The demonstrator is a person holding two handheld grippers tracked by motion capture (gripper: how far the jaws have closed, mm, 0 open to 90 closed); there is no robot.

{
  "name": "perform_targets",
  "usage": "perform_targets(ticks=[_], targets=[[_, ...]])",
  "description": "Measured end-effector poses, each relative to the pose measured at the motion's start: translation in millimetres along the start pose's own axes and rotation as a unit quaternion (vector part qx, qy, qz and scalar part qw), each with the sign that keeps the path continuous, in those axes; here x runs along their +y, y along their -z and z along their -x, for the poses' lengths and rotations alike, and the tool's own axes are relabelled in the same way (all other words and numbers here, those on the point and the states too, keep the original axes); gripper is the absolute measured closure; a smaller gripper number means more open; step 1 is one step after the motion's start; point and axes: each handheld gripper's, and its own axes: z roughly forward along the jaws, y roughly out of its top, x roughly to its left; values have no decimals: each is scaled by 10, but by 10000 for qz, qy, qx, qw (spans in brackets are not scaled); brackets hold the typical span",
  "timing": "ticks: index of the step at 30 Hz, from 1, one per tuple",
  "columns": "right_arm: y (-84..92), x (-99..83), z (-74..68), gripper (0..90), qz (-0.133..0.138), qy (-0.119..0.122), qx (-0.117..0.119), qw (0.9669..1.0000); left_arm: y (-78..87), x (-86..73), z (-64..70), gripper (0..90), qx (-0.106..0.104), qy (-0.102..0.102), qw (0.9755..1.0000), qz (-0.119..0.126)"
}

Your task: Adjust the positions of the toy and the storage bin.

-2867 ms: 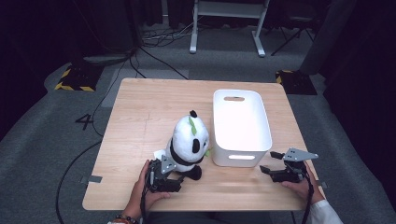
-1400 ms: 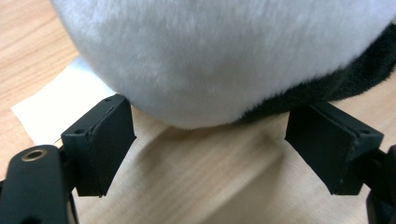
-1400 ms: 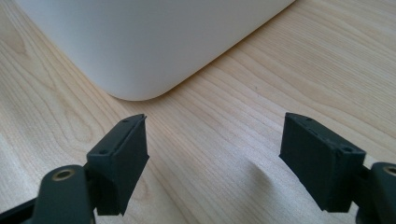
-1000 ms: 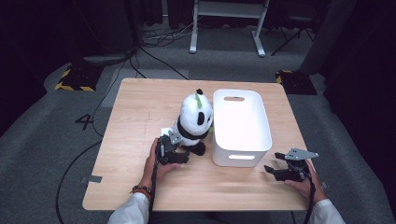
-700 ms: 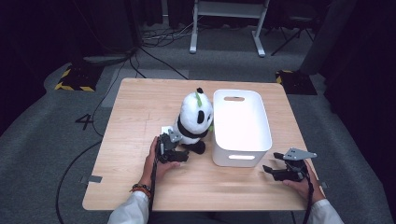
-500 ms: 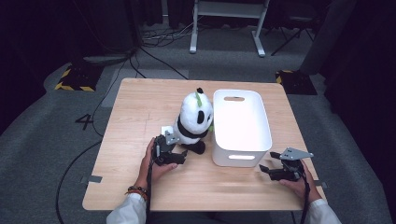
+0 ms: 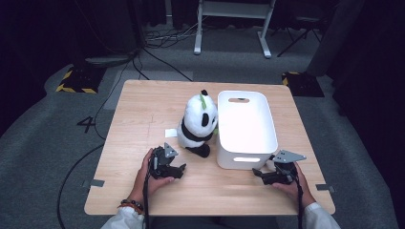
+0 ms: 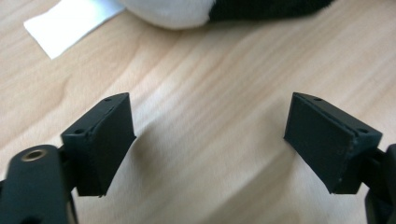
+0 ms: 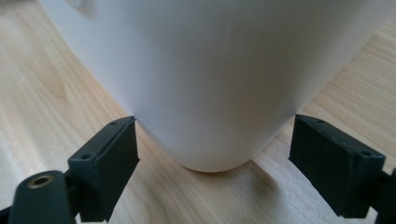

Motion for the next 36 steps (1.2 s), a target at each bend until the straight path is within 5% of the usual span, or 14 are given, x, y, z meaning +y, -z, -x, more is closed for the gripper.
perform_targets(ticks=[8,19,21,27,36], targets=[[-124,93,7,156,-115,-199,-285,9993,75,-143,-74,151,-269,38,9996,95],[-269,207,66,157,-120,-348,-371,9986,45,-111,-46,138,-128,200,9997,89],[-198,188,90,214,-104,-273,-301,9991,43,-105,-48,141,-121,189,9997,80],[66,-12,230,198,-282,-77,-148,9995,35,-99,-47,140,-114,194,9997,90],[245,-230,372,199,-295,-368,7,9989,33,-99,-58,139,-177,145,9997,91]])
